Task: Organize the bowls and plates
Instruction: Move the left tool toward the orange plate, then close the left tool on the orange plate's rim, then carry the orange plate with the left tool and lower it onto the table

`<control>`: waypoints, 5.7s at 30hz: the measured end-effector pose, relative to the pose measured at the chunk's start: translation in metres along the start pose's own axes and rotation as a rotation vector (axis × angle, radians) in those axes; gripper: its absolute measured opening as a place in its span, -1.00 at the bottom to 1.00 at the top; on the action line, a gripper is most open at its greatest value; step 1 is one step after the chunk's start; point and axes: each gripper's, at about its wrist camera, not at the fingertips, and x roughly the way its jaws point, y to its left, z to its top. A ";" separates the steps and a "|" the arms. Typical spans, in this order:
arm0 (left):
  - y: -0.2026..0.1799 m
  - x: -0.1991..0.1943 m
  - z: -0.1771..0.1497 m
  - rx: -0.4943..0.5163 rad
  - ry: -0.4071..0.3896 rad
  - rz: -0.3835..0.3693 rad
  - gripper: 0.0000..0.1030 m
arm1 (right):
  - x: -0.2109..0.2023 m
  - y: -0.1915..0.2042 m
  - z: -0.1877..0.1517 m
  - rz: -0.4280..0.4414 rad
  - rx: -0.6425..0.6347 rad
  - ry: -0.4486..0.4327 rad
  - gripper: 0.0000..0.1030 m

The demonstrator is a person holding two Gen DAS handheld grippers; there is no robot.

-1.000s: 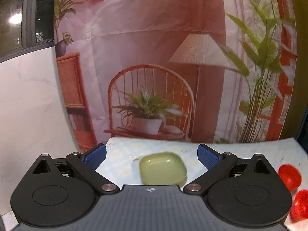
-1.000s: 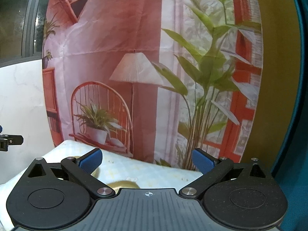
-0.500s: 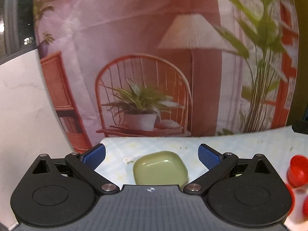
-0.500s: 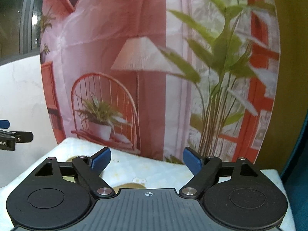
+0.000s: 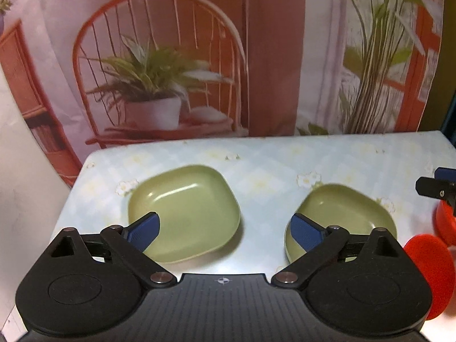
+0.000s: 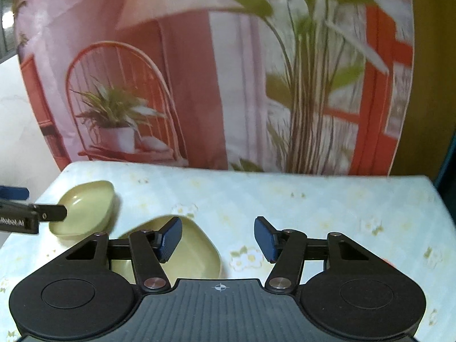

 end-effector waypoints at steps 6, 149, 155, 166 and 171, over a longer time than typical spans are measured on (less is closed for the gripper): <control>0.032 0.008 -0.007 -0.035 0.024 0.047 0.94 | 0.013 0.002 -0.004 0.015 0.002 0.021 0.05; -0.005 0.058 -0.010 -0.142 0.121 -0.263 -0.73 | 0.056 0.002 -0.016 0.078 0.041 0.201 -0.86; -0.010 0.056 -0.011 -0.124 0.124 -0.261 -0.73 | 0.052 0.000 -0.023 0.077 0.047 0.219 -0.85; -0.016 0.059 -0.013 -0.110 0.134 -0.261 -0.73 | 0.045 -0.003 -0.032 0.077 0.061 0.237 -0.83; -0.019 0.060 -0.013 -0.085 0.125 -0.244 -0.73 | 0.052 0.002 -0.029 0.054 0.018 0.230 -0.84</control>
